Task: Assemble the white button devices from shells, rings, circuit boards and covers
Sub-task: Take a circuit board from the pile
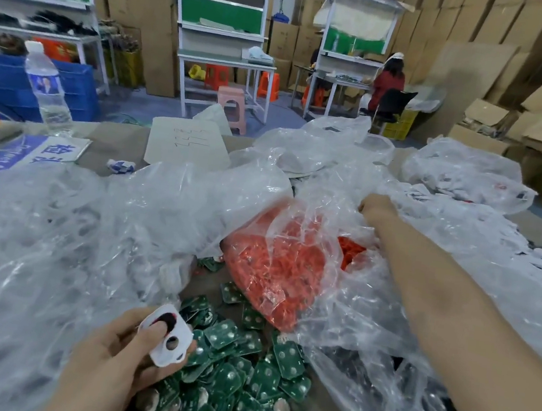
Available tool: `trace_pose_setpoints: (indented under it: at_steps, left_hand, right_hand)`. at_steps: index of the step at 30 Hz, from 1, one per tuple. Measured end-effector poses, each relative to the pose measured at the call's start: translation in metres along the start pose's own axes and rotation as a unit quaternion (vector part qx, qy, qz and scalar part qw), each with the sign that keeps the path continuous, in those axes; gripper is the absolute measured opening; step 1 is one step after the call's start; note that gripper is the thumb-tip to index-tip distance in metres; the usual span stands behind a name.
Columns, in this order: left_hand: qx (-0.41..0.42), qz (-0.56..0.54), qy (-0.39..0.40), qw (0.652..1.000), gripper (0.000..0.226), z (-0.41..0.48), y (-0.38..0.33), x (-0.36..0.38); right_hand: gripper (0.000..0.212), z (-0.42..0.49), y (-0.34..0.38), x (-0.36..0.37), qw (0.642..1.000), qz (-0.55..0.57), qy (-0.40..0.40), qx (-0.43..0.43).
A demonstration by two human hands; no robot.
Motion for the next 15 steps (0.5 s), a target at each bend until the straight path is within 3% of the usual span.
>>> trace_pose_setpoints:
  at_steps: [6,11,15]
  left_hand:
    - [0.004,0.004,0.01,1.0,0.012,-0.001,-0.001,0.001]
    - [0.01,0.013,0.015,1.0,0.019,-0.002,-0.003,0.002]
    - [-0.001,0.009,0.013,1.0,0.012,-0.003,-0.002,0.001]
  right_hand:
    - [0.03,0.003,0.0,0.001,0.999,-0.007,-0.01,0.042]
    - [0.036,0.004,0.006,0.003,0.998,-0.02,0.052,0.034]
    - [0.037,0.004,0.011,-0.006,0.999,-0.009,0.034,0.034]
Point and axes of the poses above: each hand's wrist, its own z-axis towards the middle knuckle, its own x-axis out of the palm, y = z × x, the point moved 7 cm from there along z, towards the middle knuckle, and after that the axes turned 3 degrees about -y, right-handed, at the moved point
